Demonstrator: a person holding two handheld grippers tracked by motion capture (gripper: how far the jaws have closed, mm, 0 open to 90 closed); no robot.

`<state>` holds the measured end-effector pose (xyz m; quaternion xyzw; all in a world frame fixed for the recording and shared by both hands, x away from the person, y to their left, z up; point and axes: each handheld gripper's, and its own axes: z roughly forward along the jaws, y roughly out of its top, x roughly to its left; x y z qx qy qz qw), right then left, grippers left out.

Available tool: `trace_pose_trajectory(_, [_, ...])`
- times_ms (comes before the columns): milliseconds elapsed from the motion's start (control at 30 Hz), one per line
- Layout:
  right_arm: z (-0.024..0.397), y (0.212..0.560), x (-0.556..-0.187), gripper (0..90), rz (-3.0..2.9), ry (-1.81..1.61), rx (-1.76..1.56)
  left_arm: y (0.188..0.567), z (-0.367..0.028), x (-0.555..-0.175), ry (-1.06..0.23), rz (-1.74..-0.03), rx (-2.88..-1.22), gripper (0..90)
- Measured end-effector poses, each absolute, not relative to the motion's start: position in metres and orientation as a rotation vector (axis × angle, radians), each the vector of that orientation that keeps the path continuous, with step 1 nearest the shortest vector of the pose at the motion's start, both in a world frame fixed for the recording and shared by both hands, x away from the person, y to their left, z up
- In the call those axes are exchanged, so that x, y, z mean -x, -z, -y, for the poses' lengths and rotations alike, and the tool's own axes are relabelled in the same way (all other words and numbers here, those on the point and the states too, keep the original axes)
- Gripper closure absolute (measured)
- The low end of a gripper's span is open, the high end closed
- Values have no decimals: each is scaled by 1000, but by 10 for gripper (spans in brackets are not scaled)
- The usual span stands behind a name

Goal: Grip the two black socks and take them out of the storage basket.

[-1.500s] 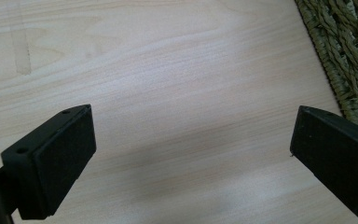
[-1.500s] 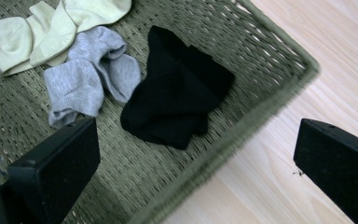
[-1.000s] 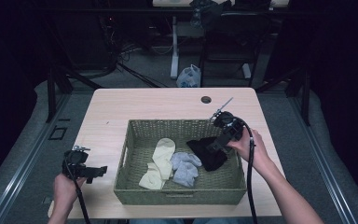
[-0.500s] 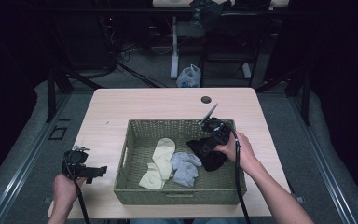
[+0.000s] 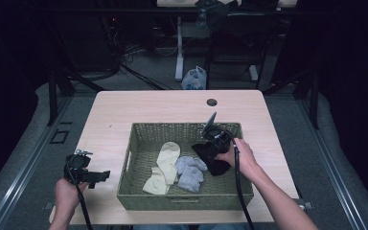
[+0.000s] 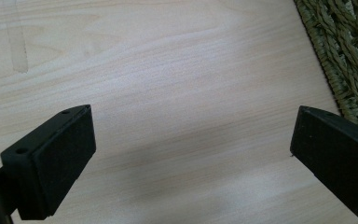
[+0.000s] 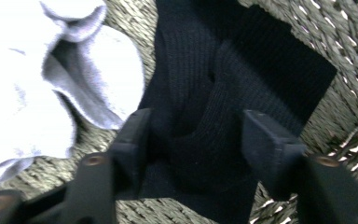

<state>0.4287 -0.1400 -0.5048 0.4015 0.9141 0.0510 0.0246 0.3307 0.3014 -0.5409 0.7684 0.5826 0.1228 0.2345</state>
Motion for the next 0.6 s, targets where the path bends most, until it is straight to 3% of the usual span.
trace_pose_trajectory(33, [140,505,-429,515,-2828,-158,-1242,541,-301,-331,-337,-1599,-2109,4])
trace_pose_trajectory(67, [140,506,-429,645,-2816,-146,-1242,542,-301,-331,-341,-1600,-2107,4])
trace_pose_trajectory(200, [142,505,-431,799,-2825,-153,-1256,542,-301,-331,-347,-1599,-2105,4])
trace_pose_trajectory(600, [159,473,-429,824,-2840,-308,-1299,542,-301,-331,-343,-1601,-2108,4])
